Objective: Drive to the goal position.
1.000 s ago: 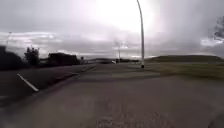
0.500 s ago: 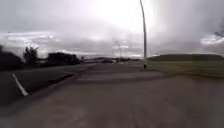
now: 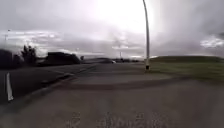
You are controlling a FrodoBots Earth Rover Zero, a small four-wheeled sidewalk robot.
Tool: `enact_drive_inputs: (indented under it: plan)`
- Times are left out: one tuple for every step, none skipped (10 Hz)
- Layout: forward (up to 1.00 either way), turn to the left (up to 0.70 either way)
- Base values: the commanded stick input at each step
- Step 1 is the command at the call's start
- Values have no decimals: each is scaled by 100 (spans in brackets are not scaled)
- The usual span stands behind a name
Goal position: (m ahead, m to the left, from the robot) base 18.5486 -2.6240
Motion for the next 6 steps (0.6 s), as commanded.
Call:
enact_drive_inputs:
  plan:
    - [100, 0]
    - [100, 0]
    - [100, 0]
    - [100, 0]
    - [100, 0]
    - [100, 0]
